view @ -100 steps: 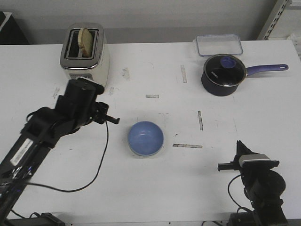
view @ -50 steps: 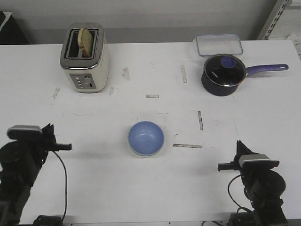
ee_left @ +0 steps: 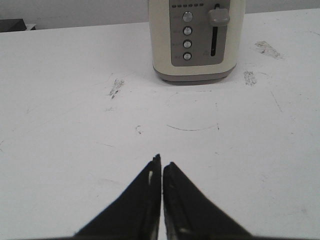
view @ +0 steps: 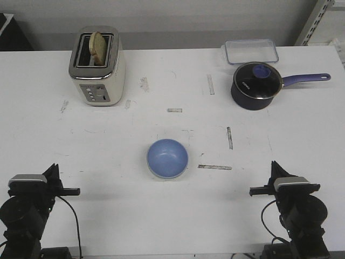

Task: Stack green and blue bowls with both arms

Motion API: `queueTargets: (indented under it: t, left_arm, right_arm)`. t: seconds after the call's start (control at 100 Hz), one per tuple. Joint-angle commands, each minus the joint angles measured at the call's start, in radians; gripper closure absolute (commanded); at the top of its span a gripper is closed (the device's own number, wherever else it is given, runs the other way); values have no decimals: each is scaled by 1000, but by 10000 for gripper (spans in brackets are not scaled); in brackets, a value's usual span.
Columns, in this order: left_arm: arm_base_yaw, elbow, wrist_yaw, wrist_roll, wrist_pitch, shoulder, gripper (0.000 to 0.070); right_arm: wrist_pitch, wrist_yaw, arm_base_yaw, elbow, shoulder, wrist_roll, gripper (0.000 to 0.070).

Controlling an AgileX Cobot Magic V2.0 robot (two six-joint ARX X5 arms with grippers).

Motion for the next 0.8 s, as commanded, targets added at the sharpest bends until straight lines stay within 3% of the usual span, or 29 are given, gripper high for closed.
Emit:
queueTargets:
  t: [0.0,0.7,0.79]
  left_arm:
    - [2,13,3,9,18,-2,698]
    - [-13,-2,2,8,21,-34,698]
    - [-35,-69,-1,-5,83,-69,698]
  right_arm:
    - [13,1,1,1,3,-2,700]
    - [13,1,1,1,3,-1,700]
    - [13,1,1,1,3,-1,700]
